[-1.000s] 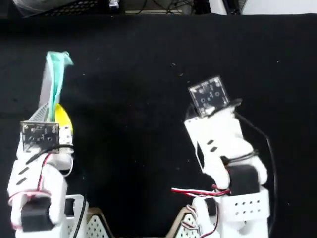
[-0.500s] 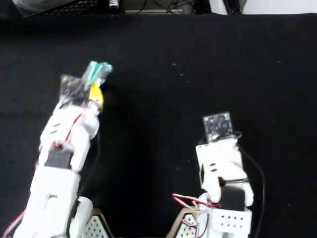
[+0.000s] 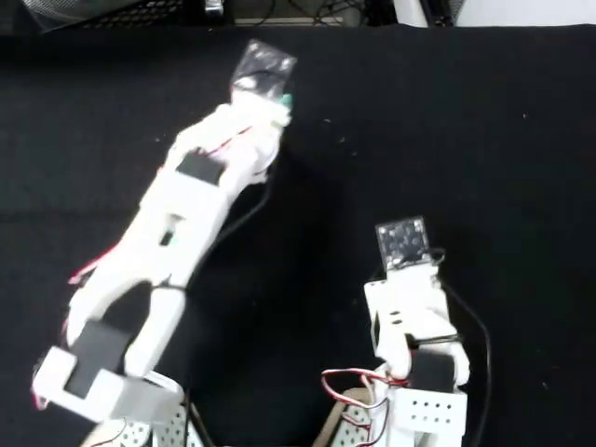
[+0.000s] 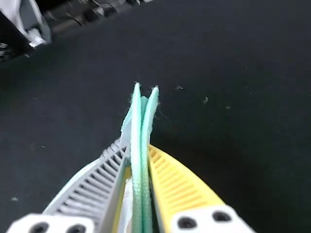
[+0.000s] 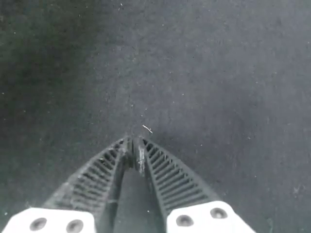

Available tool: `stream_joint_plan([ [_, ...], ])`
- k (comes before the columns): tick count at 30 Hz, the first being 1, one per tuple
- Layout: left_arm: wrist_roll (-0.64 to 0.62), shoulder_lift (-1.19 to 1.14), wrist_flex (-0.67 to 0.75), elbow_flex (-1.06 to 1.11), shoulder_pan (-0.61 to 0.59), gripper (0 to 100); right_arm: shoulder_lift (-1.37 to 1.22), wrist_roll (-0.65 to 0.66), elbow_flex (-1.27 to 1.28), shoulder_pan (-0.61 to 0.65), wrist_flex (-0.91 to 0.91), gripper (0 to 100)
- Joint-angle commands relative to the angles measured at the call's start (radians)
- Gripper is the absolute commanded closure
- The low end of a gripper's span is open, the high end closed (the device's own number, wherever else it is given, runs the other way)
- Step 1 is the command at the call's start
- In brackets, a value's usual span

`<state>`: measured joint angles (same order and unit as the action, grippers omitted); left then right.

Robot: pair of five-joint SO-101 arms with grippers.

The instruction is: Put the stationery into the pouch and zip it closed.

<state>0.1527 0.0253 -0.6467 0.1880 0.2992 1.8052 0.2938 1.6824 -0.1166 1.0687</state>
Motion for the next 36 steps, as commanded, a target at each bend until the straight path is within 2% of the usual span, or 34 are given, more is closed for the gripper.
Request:
stream_joint_plan([
  [1,-0.029,-0.035,-0.160,-0.182,0.016,87,0.058,0.002,0.002,-0.006,-0.006,98.0],
  [4,-0.173,-0.035,-0.279,-0.249,0.010,79,0.058,0.002,0.002,-0.005,-0.014,98.0],
  [6,-0.226,-0.031,-0.361,-0.328,0.008,78,0.056,0.000,0.002,-0.005,-0.018,98.0],
  [17,-0.061,0.106,-0.769,-0.671,0.048,78,0.051,0.000,0.004,-0.005,-0.015,98.0],
  [20,-0.014,0.180,-0.899,-0.665,-0.021,82,0.051,0.000,0.004,-0.005,-0.015,98.2],
  [23,-0.006,0.250,-0.976,-0.588,-0.131,99,0.051,0.000,0.004,-0.005,-0.014,98.3],
  [25,0.012,0.302,-1.034,-0.501,-0.219,94,0.051,0.000,0.004,-0.005,-0.014,98.3],
  [29,0.018,0.420,-1.045,-0.282,-0.369,97,0.051,0.000,0.004,-0.005,-0.012,98.3],
  [36,0.017,0.585,-1.043,0.199,-0.438,97,0.050,0.000,0.004,-0.005,-0.011,98.1],
])
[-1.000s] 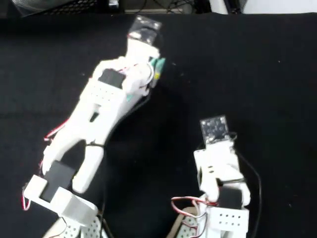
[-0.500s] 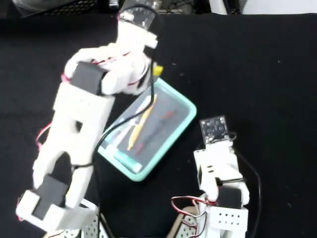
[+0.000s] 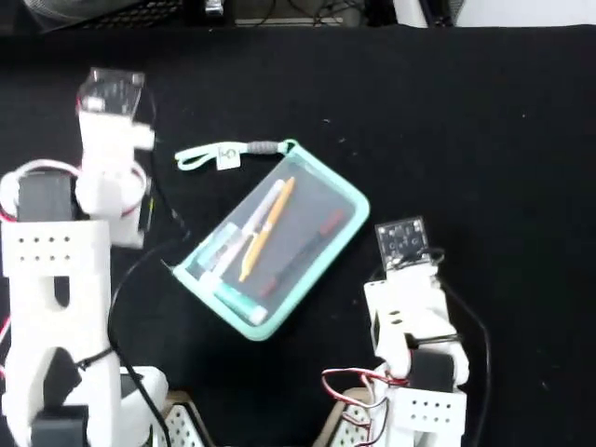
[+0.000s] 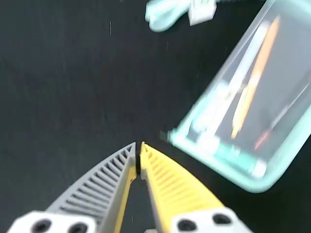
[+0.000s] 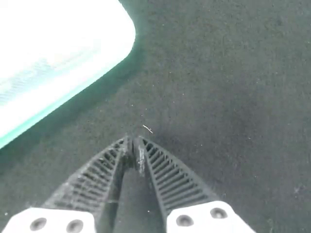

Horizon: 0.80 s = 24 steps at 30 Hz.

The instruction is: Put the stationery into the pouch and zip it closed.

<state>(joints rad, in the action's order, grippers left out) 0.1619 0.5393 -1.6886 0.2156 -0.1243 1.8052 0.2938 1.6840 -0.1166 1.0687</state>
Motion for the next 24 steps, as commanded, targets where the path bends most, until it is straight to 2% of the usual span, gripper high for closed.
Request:
stream_joint_plan([
  [1,0.008,0.087,0.006,0.228,-0.012,97,0.050,0.000,0.002,-0.005,-0.011,98.1],
  [16,0.008,0.419,0.460,0.831,-0.016,97,0.050,0.006,0.002,-0.005,0.008,98.1],
  [24,0.008,0.750,0.566,1.033,-0.010,97,0.050,0.008,0.002,-0.005,0.008,98.1],
])
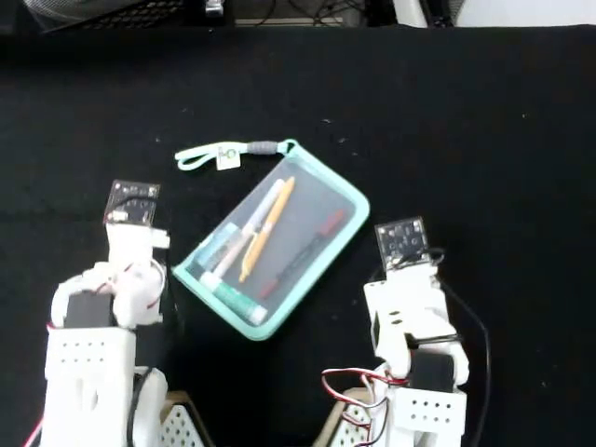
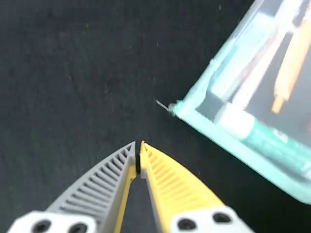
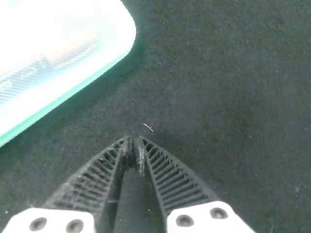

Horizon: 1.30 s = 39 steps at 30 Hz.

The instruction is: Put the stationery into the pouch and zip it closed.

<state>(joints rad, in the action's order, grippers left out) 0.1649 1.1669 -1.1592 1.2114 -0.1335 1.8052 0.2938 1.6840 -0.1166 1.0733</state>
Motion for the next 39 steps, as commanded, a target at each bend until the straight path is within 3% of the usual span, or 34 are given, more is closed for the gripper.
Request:
stream_joint_plan([
  [1,0.005,0.173,0.044,0.065,-0.001,97,0.050,0.008,0.002,-0.005,0.003,98.1],
  [10,0.006,0.678,0.040,0.305,-0.007,97,0.050,0.008,0.002,-0.005,0.003,98.1],
  [21,0.000,0.654,0.040,0.487,-0.007,97,0.050,0.008,0.002,-0.005,0.002,98.1],
  [29,-0.002,0.652,0.011,0.487,-0.002,97,0.050,0.008,0.002,-0.003,0.008,98.1],
  [35,-0.002,0.652,-0.029,0.487,0.001,97,0.058,0.008,0.002,-0.012,0.212,98.1],
  [37,-0.003,0.657,-0.123,0.486,0.033,97,0.059,0.000,0.002,-0.005,0.215,98.1],
  [39,-0.003,0.652,-0.110,0.486,0.085,97,0.059,-0.002,0.002,-0.005,0.218,98.3],
])
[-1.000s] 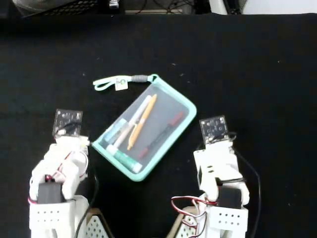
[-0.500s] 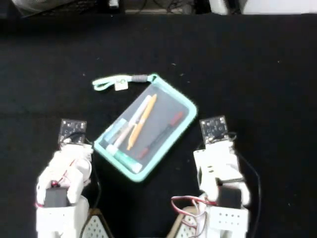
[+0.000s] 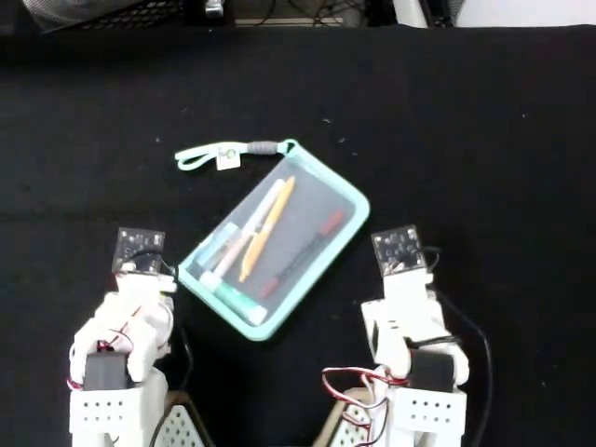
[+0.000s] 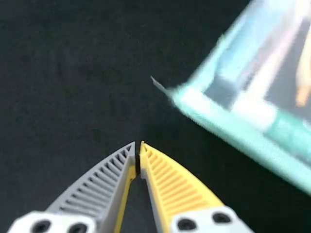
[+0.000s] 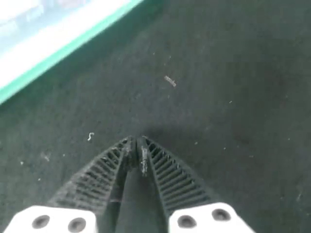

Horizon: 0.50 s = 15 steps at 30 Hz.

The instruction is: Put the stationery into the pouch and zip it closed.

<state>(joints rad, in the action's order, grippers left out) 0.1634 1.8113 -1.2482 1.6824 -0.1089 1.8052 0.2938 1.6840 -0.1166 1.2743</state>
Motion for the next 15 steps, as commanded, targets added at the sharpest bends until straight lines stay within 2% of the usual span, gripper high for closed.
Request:
stream_joint_plan([
  [1,-0.002,0.008,-0.025,0.015,0.085,97,0.059,-0.015,0.002,-0.005,0.017,98.3],
  [5,-0.002,0.008,-0.025,0.016,0.157,97,0.053,-0.124,0.002,-0.012,0.014,98.4],
  [8,-0.002,0.008,-0.025,0.016,0.163,97,0.050,-0.272,0.002,-0.006,0.014,98.4],
  [15,-0.002,0.008,-0.025,0.016,0.162,97,0.050,-0.232,0.002,-0.006,0.012,98.3],
])
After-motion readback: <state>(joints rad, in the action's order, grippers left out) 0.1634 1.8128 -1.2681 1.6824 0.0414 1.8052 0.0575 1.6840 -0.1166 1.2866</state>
